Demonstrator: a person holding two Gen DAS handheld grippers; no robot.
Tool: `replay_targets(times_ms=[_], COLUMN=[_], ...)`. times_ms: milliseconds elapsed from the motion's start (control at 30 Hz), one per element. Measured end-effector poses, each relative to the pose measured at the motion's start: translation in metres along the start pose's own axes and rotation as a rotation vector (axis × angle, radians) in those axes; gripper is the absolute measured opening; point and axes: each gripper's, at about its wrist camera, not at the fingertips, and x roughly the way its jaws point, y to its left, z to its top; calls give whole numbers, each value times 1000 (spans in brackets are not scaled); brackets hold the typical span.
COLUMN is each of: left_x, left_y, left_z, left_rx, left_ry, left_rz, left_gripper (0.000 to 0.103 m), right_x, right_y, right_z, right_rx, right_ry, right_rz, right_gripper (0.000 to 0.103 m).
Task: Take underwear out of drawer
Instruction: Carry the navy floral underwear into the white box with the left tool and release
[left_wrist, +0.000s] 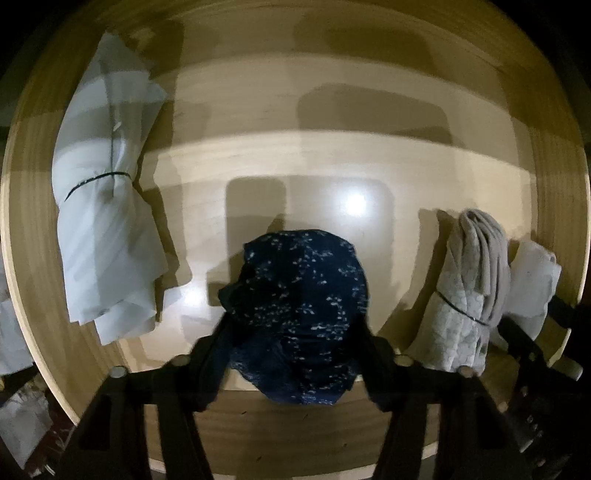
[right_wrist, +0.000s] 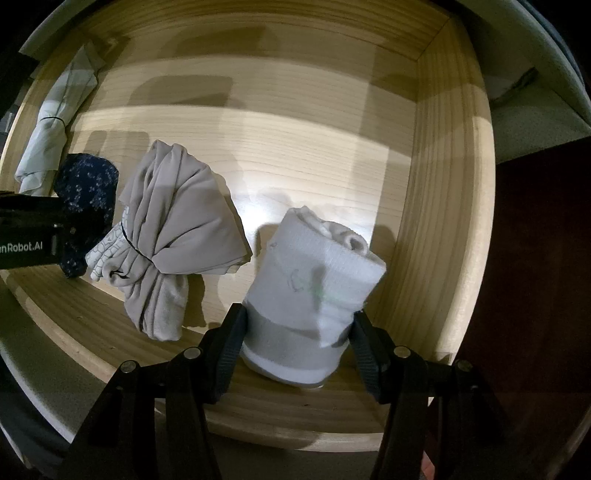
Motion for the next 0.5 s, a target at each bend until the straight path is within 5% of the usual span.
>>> replay_targets(times_ms=[267,500], left_x=[-8,-29], left_y=[-2,-17], left_z=[-16,-43], left_rx=[25,49], left_ry=[-13,-77], left_rz=[29,61], left_gripper=[35,34], right_x=[0,2], right_y=[0,0], right_z=[0,0], right_rx=[-1,-3], right_ry=[1,5], right_rz=[-2,-11], right_gripper=[54,54])
